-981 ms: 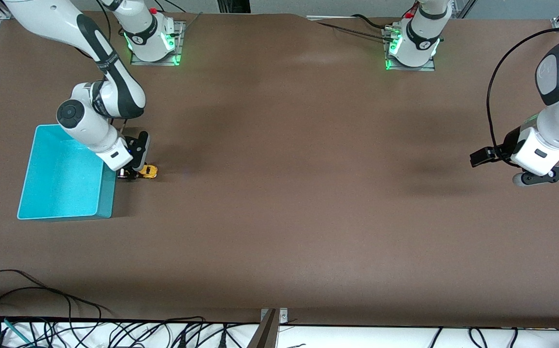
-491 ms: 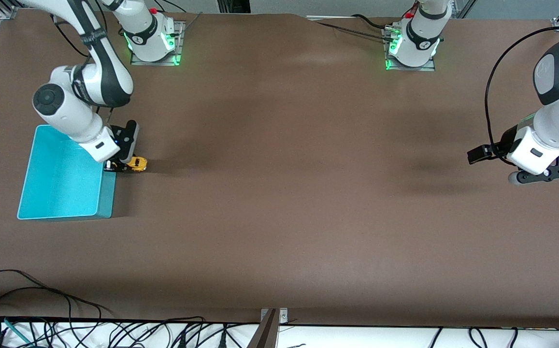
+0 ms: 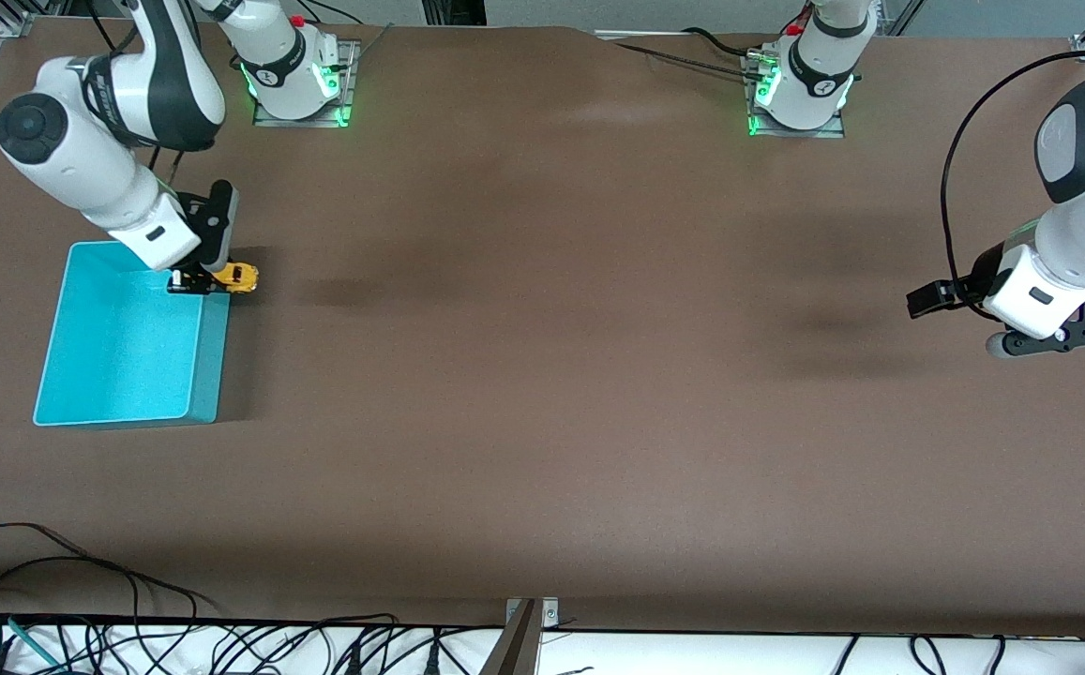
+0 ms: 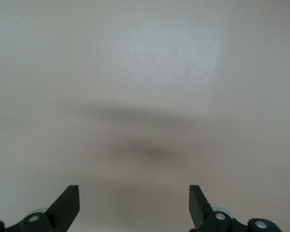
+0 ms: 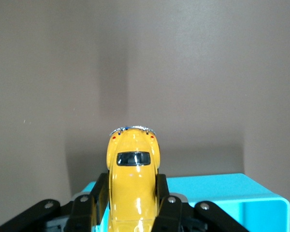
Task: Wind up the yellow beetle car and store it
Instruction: 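Lift the car with the right gripper and carry it over the bin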
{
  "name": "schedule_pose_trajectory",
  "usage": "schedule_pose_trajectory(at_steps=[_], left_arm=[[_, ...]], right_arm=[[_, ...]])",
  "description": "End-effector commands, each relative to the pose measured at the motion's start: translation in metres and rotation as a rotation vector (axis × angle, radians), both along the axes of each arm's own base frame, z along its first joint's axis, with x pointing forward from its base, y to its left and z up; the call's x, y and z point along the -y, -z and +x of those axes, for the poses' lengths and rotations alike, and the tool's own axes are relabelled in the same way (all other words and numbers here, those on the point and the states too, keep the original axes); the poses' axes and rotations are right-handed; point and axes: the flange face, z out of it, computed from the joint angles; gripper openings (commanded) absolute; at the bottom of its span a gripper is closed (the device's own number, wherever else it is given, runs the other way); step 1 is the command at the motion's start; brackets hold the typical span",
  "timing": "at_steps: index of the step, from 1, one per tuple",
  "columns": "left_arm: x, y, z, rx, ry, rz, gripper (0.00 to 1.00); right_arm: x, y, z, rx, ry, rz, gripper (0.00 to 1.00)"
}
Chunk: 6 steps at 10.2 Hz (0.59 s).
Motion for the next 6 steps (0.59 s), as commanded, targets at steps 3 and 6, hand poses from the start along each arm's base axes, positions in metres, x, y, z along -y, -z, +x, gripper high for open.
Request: schedule_pose_trajectory(at_steps=[3,6], left_arm=[[-0.001,-0.004,0.0,-0.014,0.007,-0.016,1.0],[-0.001,-0.004,0.0,-0.016,0.007,-0.018,1.0]], right_arm=[[0.09,0.016,0.015,-0.03,-0.14,0.008,0.0],[0.165,0.051,0.044,-0.056,-0.22,0.014,0.0]])
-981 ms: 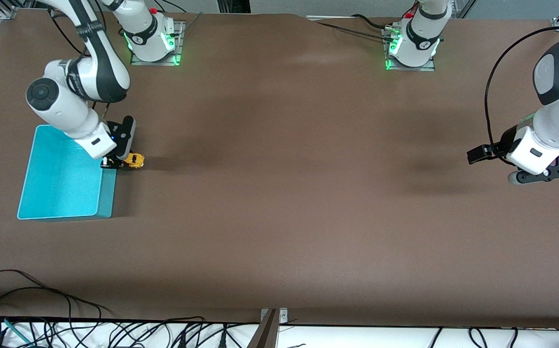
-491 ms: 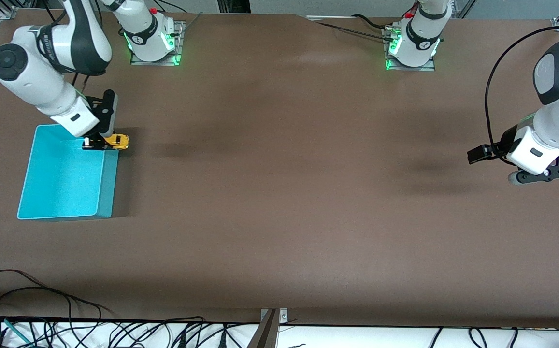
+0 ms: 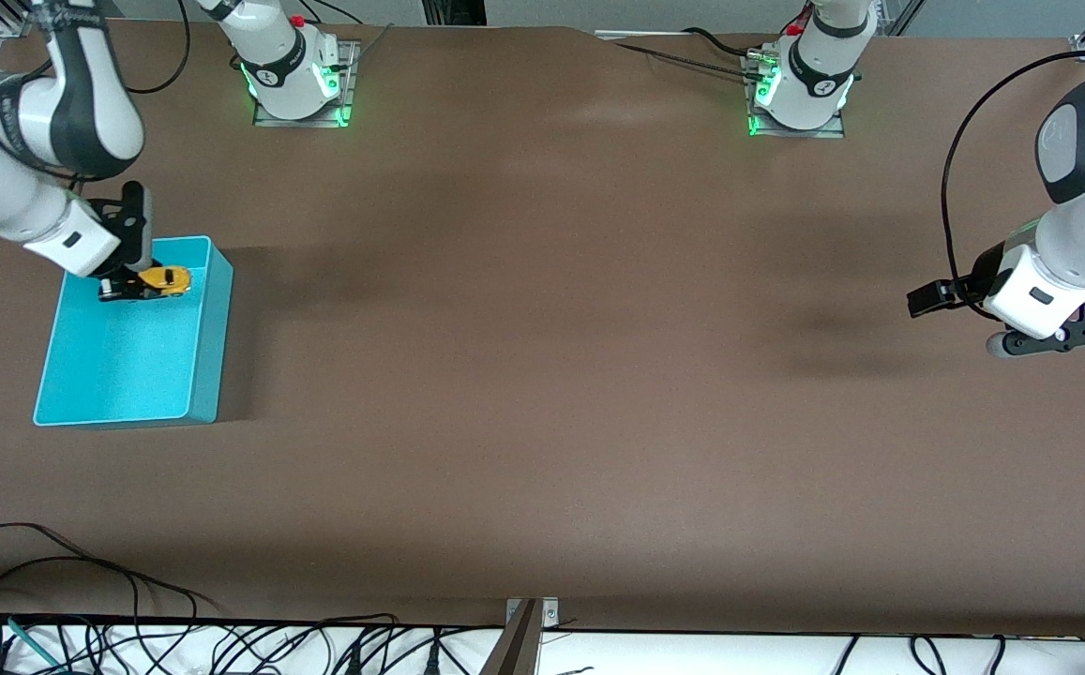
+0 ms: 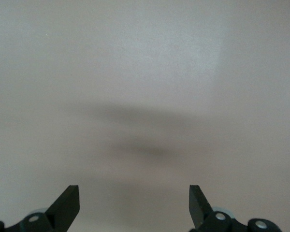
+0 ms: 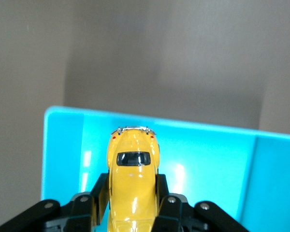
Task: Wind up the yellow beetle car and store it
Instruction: 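Lower the car into the blue bin and open the right gripper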
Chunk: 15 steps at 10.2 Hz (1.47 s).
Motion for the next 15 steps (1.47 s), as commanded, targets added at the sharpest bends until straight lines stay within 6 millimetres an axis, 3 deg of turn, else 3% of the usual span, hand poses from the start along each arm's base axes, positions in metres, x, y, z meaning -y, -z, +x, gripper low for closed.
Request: schedule_pose_trajectory(at_steps=[1,5,10,12,15], left_arm=[[0.0,-0.004,0.001,-0.009,0.008,-0.018,1.0],[-0.001,-0.004,0.001,-0.009,0.008,-0.018,1.0],[-0.001,-0.004,0.0,-0.01,0.01,-0.018,1.0],[-0.001,-0.003,0.001,-0.01,0.01,-0.019,1.0],[-0.001,-0.004,0.001,-0.009,0.01,-0.019,1.0]], right_arm=[[0.056,0.041,0.031,-0.03,-0.049,0.008,0.0],[0.066,0.1,0.043,-0.003,-0.053,0.062,0.0],[0.064,0.12,0.042,-0.006,-0.017,0.094,0.0],[0.064,0.12,0.043,0.001,0.002,0.107,1.0],[0.063,0.112,0.043,0.006,0.003,0.108,1.0]])
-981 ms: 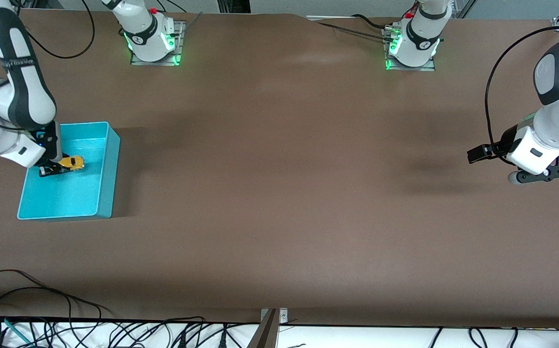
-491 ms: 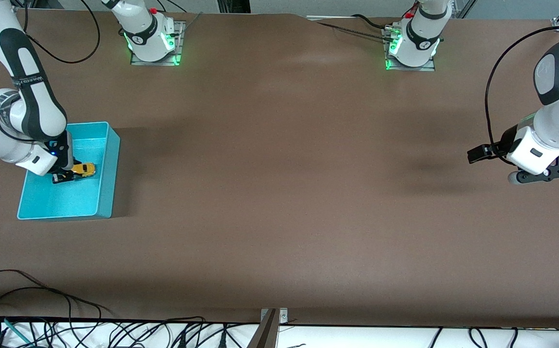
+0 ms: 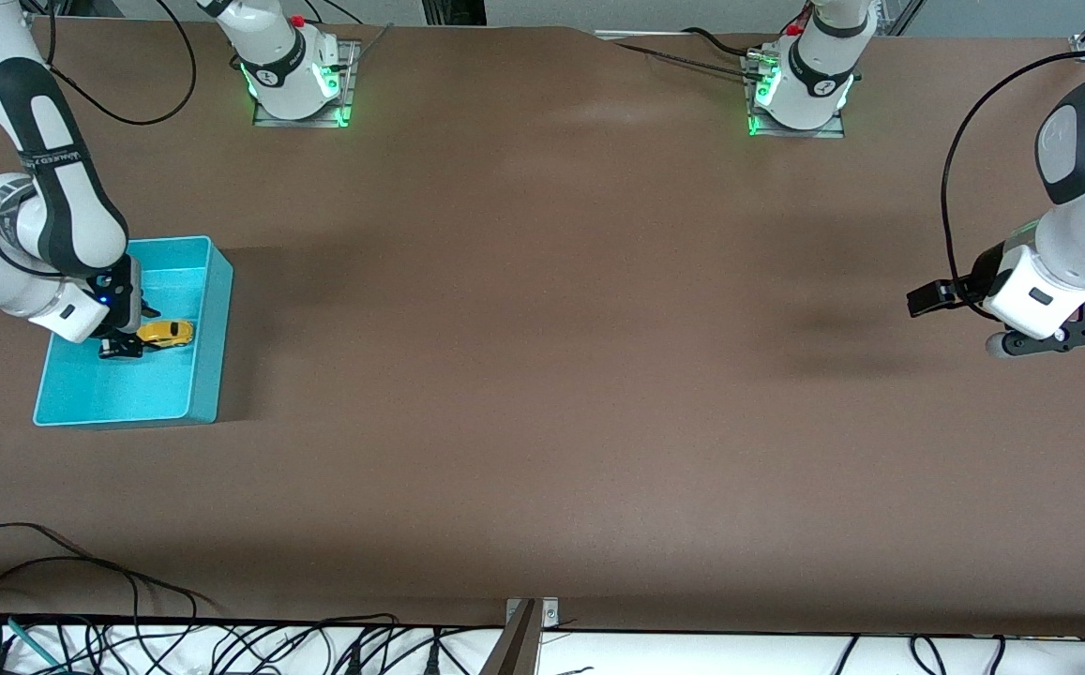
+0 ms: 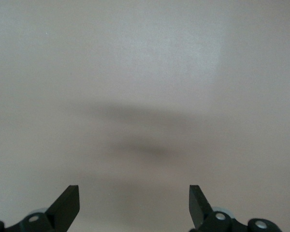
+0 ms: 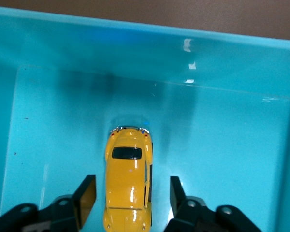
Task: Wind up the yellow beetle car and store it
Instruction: 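Lower the car into the blue bin and open the right gripper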
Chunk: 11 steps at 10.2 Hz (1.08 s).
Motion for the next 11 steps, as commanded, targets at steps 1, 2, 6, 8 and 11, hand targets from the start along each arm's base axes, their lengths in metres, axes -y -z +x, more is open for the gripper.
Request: schedule_pose_trajectory(at_steps=[1,2,6,8,11], left_arm=[[-0.001,-0.005,0.001,-0.005,0.01,-0.019,1.0],[-0.001,-0.005,0.001,-0.005,0.012,-0.019,1.0],[-0.001,-0.005,0.001,-0.005,0.012,-0.019,1.0],[-0.001,-0.004,0.001,-0.007,0.012,-0.019,1.0],[0.0,-0.005,0.001,-0.005,0.012,-0.018,1.0]], right_arm=[[0.001,-0.02,0.004,0.026,0.0,0.013,1.0],[-0.002,-0.04,0.001,0.022,0.024,0.022,1.0],[-0.041,-0.132,-0.024,-0.029,0.399,0.045,1.0],[-0.081,-0.175,-0.025,-0.043,0.618,0.042,1.0],[-0.118,-0.211,-0.033,-0.084,0.953,0.036,1.0]])
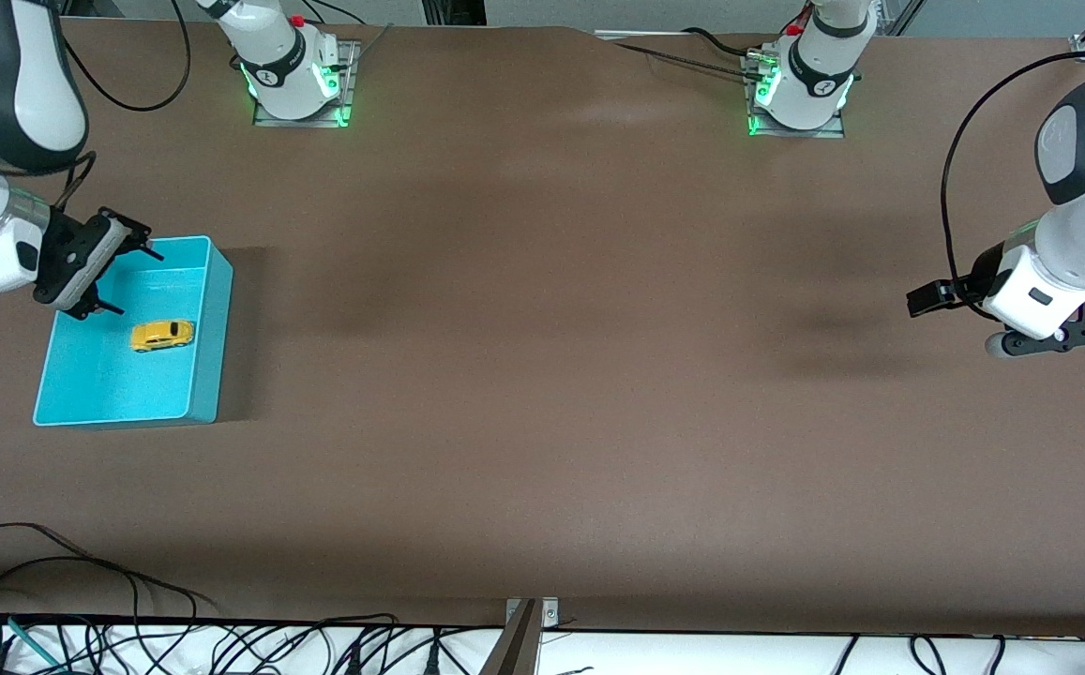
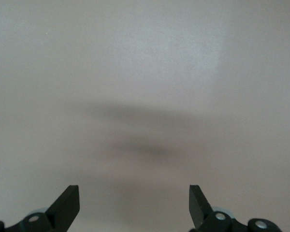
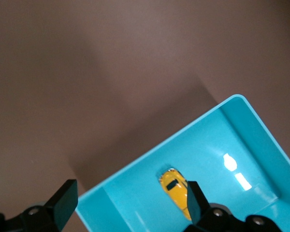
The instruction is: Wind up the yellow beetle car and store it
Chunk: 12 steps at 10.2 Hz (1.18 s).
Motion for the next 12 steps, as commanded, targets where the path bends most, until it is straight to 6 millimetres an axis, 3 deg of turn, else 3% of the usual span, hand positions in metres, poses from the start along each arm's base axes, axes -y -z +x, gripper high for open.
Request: schedule_pose_trajectory(at_steps=[1,4,8,11,12], left_arm=[[0.0,-0.005,0.001,-0.005,0.011,-0.018,1.0],[0.0,-0.005,0.001,-0.006,0.01,-0.018,1.0],[-0.001,-0.005,0.001,-0.006,0.01,-0.018,1.0],[-0.001,-0.005,0.001,-0.006,0.01,-0.018,1.0],[-0.001,-0.005,0.001,-0.006,0.01,-0.018,1.0]], right_arm=[[-0.027,-0.026,-0.017,-0.03,0.241,0.003,1.0],[-0.078,-0.074,-0.024,-0.079,0.526,-0.013,1.0],[-0.113,-0.129,-0.024,-0.144,0.782,-0.074,1.0],[-0.13,-0.173,-0.023,-0.147,0.781,-0.11,1.0],[-0.132,-0.202,-0.023,-0.143,0.793,-0.115,1.0]])
